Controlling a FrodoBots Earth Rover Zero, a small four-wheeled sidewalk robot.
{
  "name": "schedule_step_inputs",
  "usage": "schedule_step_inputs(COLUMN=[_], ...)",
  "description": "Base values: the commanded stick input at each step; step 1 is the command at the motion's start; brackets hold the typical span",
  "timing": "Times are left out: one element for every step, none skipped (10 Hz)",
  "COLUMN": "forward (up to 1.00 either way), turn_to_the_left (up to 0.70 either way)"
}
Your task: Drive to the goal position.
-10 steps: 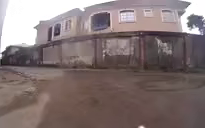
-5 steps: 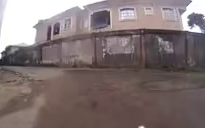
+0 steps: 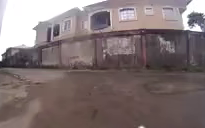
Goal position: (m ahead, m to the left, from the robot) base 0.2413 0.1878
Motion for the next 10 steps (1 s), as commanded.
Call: schedule_step_inputs(forward=[0.3, 0.3, 0.3, 0.3, 0.3, 0.3, 0.3, 0.3, 0.3, 0.3], turn_to_the_left=[0.0, 0.0, 0.0, 0.0, 0.0, 0.0, 0.0, 0.0, 0.0, 0.0])
